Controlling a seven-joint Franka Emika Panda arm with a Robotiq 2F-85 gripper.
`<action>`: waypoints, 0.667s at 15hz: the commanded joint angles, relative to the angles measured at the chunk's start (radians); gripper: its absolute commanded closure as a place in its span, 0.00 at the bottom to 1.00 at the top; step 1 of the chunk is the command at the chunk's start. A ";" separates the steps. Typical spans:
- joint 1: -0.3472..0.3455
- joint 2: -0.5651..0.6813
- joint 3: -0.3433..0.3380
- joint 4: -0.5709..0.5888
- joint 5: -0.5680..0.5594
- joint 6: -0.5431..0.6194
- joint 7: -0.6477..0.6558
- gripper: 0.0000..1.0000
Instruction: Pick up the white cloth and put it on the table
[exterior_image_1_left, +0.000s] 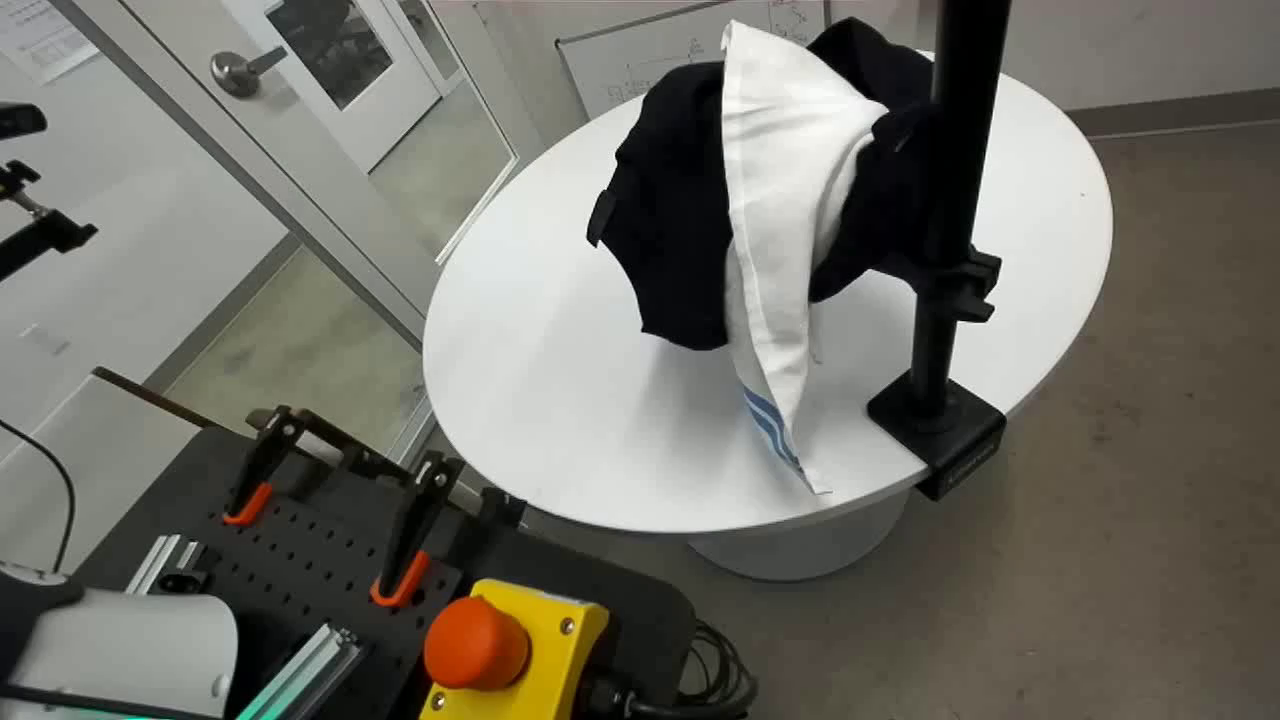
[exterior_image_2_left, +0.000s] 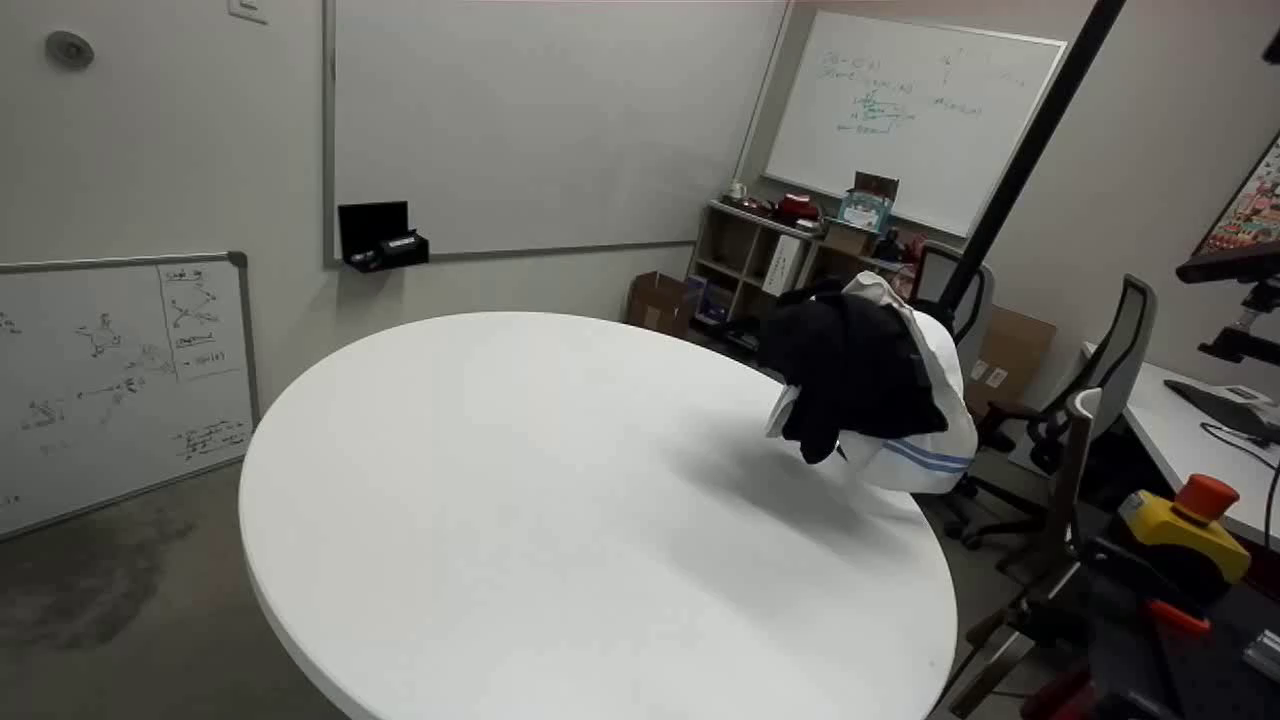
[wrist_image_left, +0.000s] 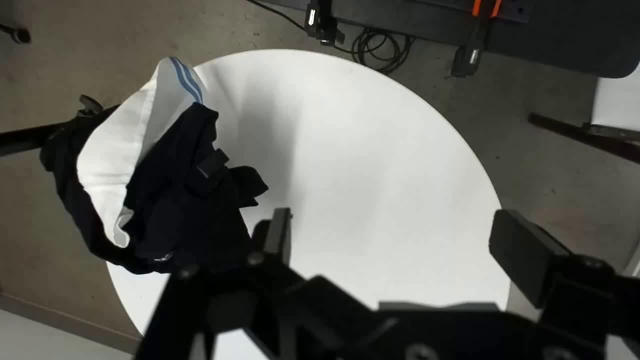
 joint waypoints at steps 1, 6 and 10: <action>0.018 0.003 -0.013 0.002 -0.010 -0.004 0.011 0.00; -0.047 0.105 -0.080 0.049 -0.062 0.051 0.008 0.00; -0.132 0.220 -0.162 0.103 -0.092 0.132 0.035 0.00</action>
